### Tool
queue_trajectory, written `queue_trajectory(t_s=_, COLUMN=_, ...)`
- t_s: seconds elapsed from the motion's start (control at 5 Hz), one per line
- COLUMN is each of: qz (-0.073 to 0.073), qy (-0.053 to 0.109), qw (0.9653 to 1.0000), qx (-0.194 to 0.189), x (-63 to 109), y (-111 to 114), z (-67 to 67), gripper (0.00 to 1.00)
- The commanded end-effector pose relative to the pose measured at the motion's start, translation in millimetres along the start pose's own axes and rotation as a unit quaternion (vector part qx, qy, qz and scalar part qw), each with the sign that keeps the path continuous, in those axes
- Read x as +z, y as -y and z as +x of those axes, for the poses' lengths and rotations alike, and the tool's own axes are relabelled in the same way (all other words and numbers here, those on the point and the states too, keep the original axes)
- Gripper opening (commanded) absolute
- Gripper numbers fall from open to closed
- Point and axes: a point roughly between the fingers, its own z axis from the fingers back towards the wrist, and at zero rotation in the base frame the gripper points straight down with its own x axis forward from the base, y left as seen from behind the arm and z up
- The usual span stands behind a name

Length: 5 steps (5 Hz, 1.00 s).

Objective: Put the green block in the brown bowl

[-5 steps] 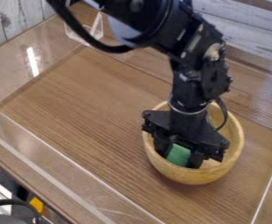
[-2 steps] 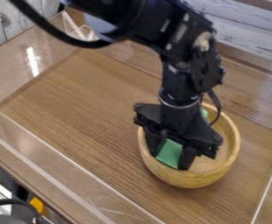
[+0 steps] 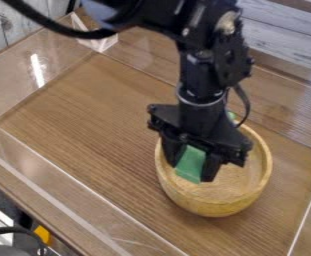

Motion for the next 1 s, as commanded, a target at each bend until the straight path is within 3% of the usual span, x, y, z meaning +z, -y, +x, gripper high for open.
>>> queue_trajectory(t_s=0.0, qz=-0.008, qy=0.018, qw=0.9997, qx=-0.014, x=9.3, y=10, z=12.2, gripper=0.0)
queue_trajectory(t_s=0.4, qz=-0.013, qy=0.015, qw=0.9987, qx=0.046, x=-5.7, y=6, z=38.1, gripper=0.0)
queue_trajectory(t_s=0.8, qz=-0.017, qy=0.009, qw=0.9964, qx=0.083, x=-10.9, y=13, z=33.4, gripper=0.0)
